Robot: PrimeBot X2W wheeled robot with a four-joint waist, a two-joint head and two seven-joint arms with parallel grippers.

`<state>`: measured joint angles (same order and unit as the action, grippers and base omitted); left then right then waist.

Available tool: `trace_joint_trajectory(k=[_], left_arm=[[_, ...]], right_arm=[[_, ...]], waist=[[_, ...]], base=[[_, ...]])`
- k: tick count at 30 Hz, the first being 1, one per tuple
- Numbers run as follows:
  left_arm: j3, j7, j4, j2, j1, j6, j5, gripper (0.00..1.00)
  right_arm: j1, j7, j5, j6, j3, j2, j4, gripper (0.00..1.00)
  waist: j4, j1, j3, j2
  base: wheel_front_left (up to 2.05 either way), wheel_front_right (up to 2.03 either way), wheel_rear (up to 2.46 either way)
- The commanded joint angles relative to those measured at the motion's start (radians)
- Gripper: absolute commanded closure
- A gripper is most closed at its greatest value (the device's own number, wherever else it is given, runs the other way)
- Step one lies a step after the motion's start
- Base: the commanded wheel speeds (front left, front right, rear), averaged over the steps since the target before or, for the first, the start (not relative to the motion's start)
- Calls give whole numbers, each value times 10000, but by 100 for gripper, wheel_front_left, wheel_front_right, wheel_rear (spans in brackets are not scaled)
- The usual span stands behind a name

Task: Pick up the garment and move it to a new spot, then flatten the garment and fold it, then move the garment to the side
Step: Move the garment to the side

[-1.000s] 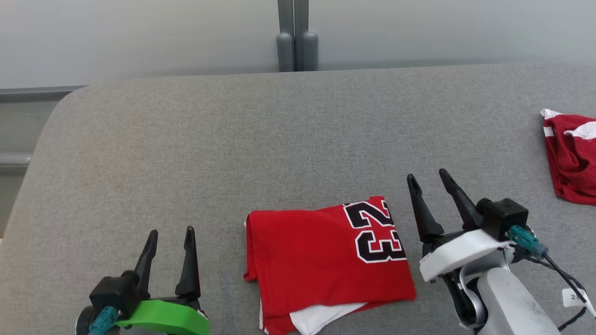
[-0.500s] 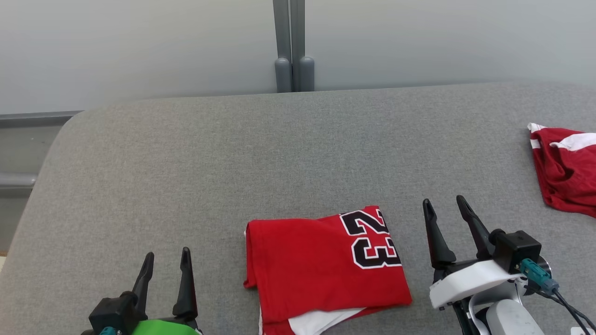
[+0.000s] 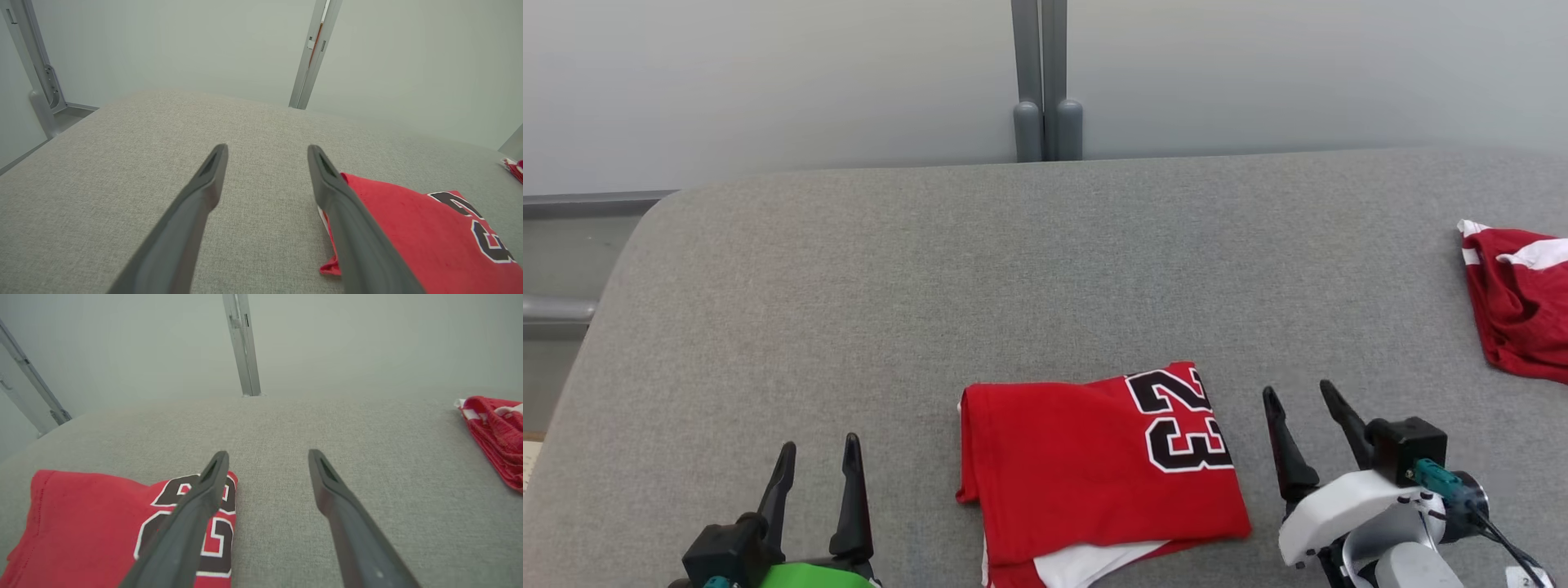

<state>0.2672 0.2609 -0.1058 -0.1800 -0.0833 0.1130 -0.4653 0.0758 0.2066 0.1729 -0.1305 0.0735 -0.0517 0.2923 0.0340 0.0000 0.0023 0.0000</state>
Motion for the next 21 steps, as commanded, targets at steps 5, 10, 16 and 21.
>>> trace_joint_trajectory(k=[5, 10, 16, 21], left_arm=[[87, 25, -68, 50, 83, -76, 33, 0], [84, 31, -168, 134, 243, -83, -18, 0], [42, 41, -323, 240, 370, -166, -64, 0], [-58, 47, -385, 307, 371, -205, -8, 0]], right_arm=[[421, -1487, 53, -3, 89, 6, 734, 0], [847, -2404, 539, -3, 369, -11, 1312, 0], [1153, -3244, 1290, -3, 684, -150, 1980, 0], [1213, -3405, 1661, -3, 893, -305, 2175, 0]], waist=[[336, 0, 288, 0], [731, 0, 563, 0], [1220, 0, 774, 0], [1340, 0, 851, 0]], base=[[0, 0, 0], [0, 0, 0], [0, 0, 0], [0, 0, 0]])
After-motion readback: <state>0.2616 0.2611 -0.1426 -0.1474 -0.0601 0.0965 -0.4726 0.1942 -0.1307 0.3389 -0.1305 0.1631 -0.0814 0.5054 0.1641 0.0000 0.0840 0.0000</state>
